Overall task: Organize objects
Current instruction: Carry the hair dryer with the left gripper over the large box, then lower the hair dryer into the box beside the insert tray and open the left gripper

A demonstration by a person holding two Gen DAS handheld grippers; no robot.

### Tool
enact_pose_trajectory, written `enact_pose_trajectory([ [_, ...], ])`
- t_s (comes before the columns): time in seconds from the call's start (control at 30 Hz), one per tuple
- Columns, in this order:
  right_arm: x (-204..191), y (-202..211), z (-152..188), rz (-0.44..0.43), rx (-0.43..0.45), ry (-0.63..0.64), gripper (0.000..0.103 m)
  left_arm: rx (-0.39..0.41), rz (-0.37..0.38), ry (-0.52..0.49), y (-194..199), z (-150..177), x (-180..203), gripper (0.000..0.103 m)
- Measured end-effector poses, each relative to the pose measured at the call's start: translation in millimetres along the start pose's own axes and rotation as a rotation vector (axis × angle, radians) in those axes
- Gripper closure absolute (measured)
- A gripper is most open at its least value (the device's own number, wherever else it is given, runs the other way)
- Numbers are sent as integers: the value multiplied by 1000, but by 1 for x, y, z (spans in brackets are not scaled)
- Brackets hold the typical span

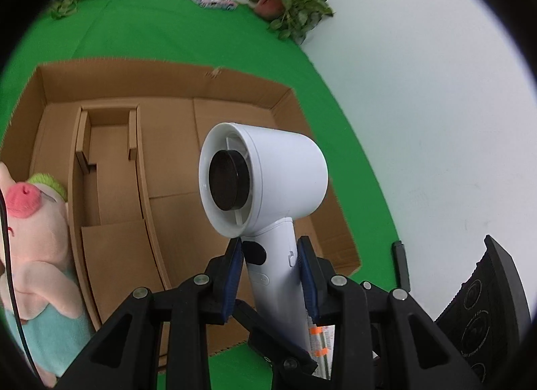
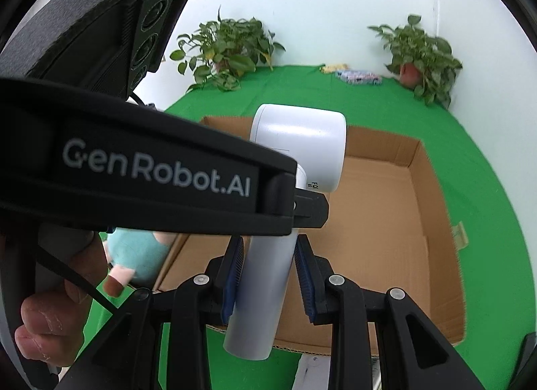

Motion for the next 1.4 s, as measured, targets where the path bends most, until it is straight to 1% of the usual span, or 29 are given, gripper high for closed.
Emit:
enact_pose_trajectory([
  [0.1,-12,-39,7,-24,-42,-23,74,-34,-15,27,-19,2,-15,72],
  [0.13,-4,-46,15,-30,-53,-30,74,-44,-22,33,-26,2,-20,72],
  [0.27,1,-69,35,-63,-94,-60,74,-83,-48,60,-47,5,-35,72],
  [0.3,1,-77,47,-69,-100,-66,74,-93,-56,66,-51,5,-38,72],
  [0.33,9,-89,47,-79,-110,-77,74,-104,-64,73,-56,6,-41,72],
  [0.4,22,-104,58,-95,-132,-98,75,-128,-81,87,-66,8,-46,71],
  [0.43,33,-107,46,-102,-144,-108,75,-142,-91,96,-71,9,-49,71],
  [0.5,34,-111,51,-115,-162,-127,75,-146,-109,90,-75,10,-48,71],
  [0.57,37,-111,52,-126,-150,-139,75,-158,-126,97,-76,8,-48,70],
  [0.63,40,-115,52,-140,-162,-151,77,-168,-154,101,-75,7,-47,69],
  [0.73,42,-119,54,-153,-165,-167,78,-180,-176,103,-73,9,-46,69],
  [0.83,41,-120,59,-187,-177,-185,78,-168,-209,98,-64,10,-47,69],
  [0.9,41,-121,63,-200,-184,-193,75,-146,-194,86,-54,12,-44,69],
  [0.97,43,-124,66,-198,-199,-208,74,-110,-190,66,-41,12,-38,69],
  [1.03,43,-123,67,-217,-199,-222,74,-85,-177,56,-29,13,-31,69],
  [1.13,41,-118,64,-229,-189,-214,74,-45,-185,37,-11,20,-31,69],
  [1.2,41,-118,61,-221,-192,-208,74,-27,-207,37,-2,29,-38,69],
  [1.3,43,-128,60,-184,-244,-220,74,-21,-242,65,6,46,-57,69],
  [1.33,38,-125,60,-197,-254,-232,76,-23,-251,82,7,52,-65,69],
  [1.37,39,-120,50,-202,-261,-236,76,-23,-247,100,9,54,-73,69],
  [1.4,36,-122,49,-200,-267,-233,79,-9,-228,107,8,52,-71,69],
])
Point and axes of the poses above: each gripper's, at about its wrist camera, not at the fingertips, and y roughly against the way its jaws point, x to its right, z to its underside, the point moved 3 cm from there along -y, roughly the way its jaws point, and after that the axes turned 2 degrees about z, right-handed, at the moved point
